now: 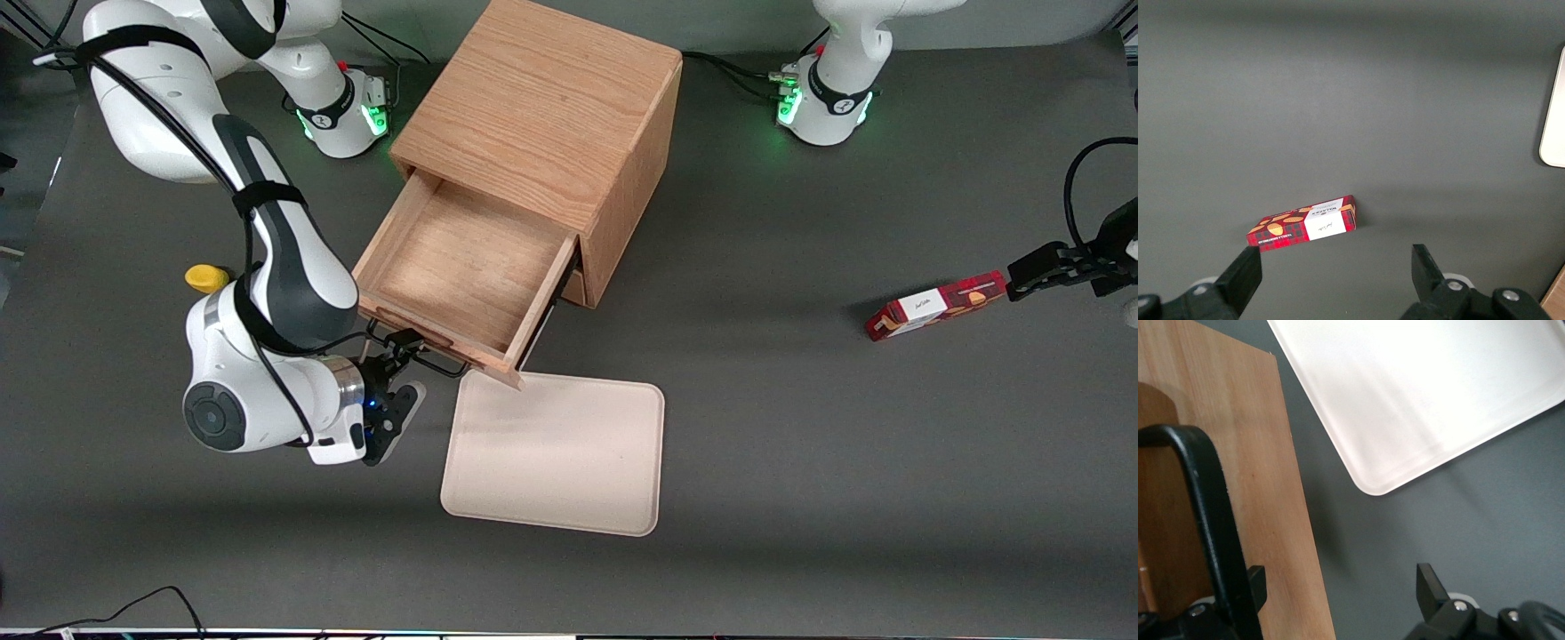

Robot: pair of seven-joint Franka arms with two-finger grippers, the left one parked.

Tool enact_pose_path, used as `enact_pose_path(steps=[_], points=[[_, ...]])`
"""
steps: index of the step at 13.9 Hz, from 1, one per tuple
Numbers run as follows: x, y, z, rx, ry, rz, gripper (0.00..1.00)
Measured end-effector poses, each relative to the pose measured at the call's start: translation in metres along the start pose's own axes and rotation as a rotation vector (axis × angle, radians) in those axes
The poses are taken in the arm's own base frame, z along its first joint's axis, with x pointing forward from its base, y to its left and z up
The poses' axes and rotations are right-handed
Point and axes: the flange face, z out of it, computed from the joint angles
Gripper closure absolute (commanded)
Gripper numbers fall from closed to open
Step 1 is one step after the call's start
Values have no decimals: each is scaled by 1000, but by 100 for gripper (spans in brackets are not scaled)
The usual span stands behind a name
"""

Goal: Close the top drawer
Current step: 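Push the drawer into the cabinet with the right gripper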

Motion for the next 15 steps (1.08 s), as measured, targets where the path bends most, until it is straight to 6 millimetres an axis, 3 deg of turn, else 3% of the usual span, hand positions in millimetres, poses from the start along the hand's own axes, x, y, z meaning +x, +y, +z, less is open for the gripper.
enact_pose_path(steps=[15], points=[[-10,-96,41,18,-94,11,0]])
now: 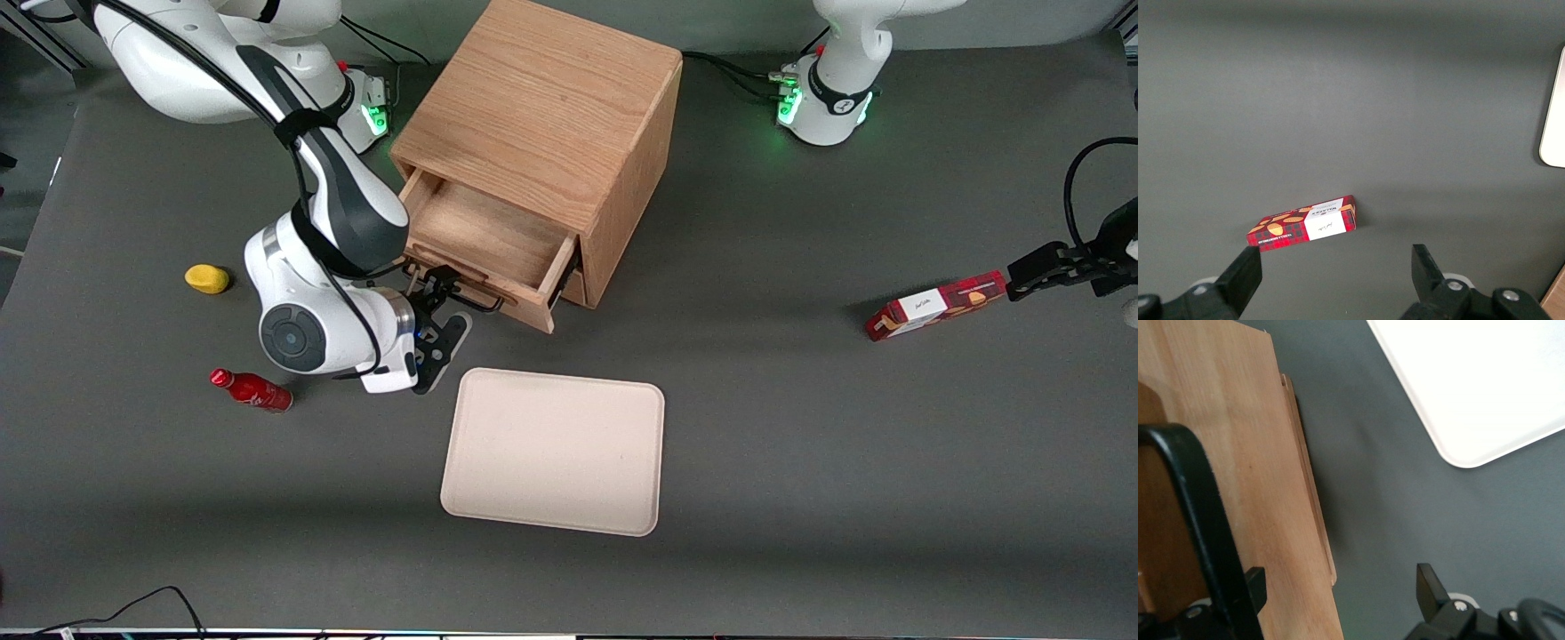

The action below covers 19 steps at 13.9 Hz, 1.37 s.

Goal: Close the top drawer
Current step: 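Push the drawer into the cabinet with the right gripper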

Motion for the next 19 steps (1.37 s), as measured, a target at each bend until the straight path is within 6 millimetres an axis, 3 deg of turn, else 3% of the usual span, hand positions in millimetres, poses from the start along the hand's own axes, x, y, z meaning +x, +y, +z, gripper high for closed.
enact_pose_path(steps=[19], points=[[-8,-75,35,1,-84,-22,0]])
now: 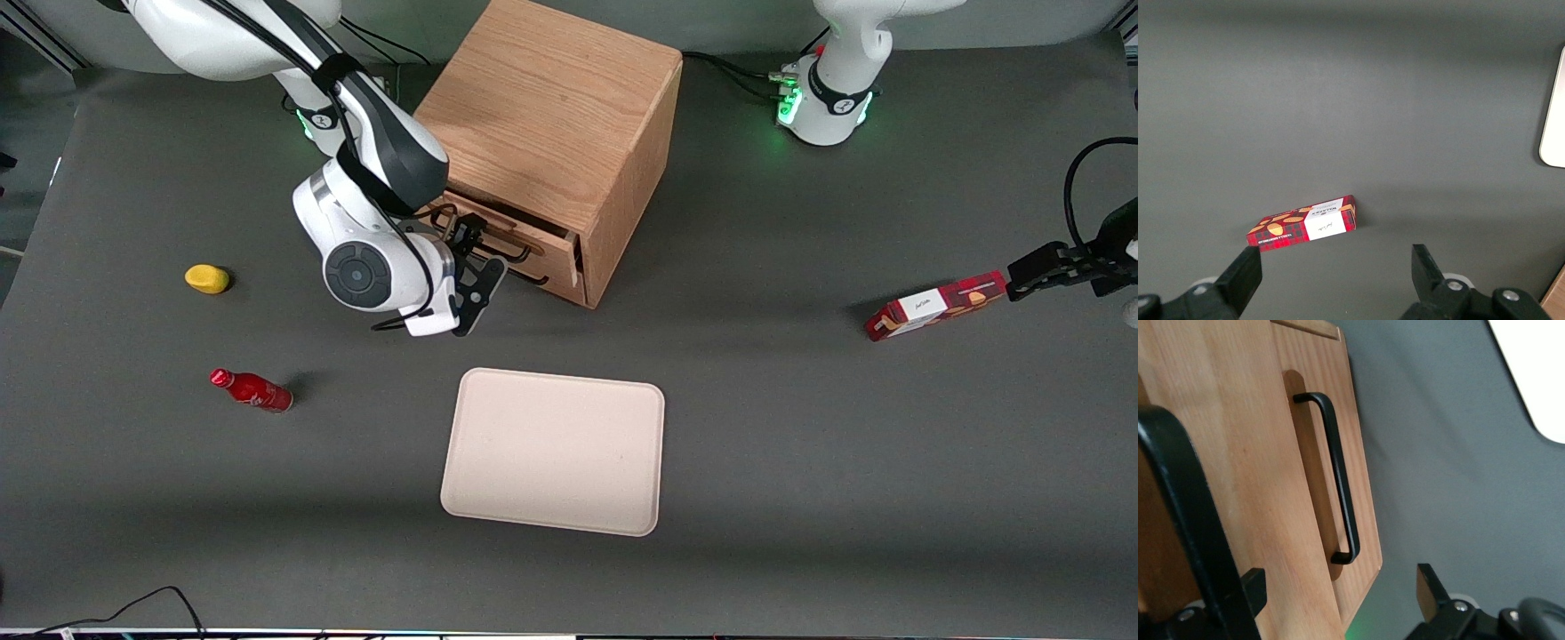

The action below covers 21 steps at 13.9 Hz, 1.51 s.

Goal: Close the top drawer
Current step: 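Hold the right gripper against the closed drawer front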

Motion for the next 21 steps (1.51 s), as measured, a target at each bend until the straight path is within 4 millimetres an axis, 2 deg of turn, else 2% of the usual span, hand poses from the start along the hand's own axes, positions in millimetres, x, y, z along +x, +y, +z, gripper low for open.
enact_pose_path(steps=[3,21], points=[[1,-9,3,0,-7,8,0],[-1,-12,3,-5,-8,43,0]])
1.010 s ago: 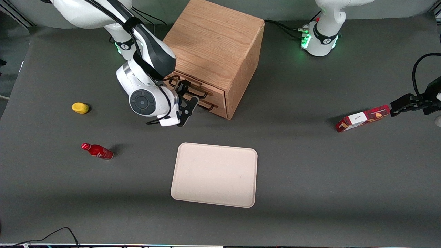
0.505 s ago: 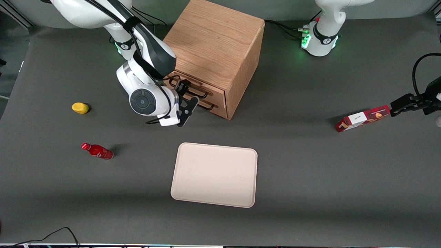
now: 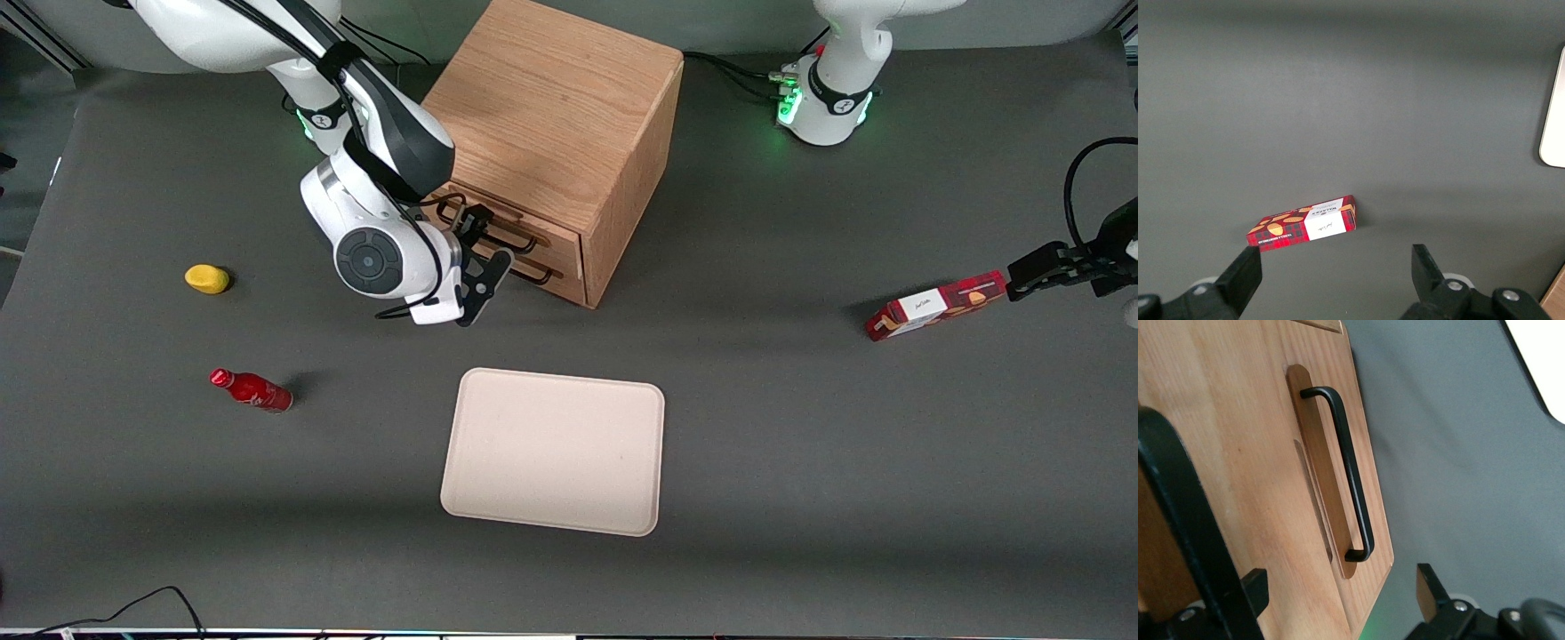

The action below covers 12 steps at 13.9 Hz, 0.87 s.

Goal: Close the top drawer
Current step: 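Hold the right gripper against the closed drawer front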

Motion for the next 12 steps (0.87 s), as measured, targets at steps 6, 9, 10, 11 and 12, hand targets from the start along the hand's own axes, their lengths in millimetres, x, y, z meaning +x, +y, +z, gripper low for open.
enact_pose_path(steps=[6,9,10,11,12], points=[[0,0,0,0,-1,12,0],[1,-7,3,3,-12,11,0],[1,-7,3,3,-12,12,0],[1,-7,3,3,-13,15,0],[0,-7,3,3,-14,19,0]])
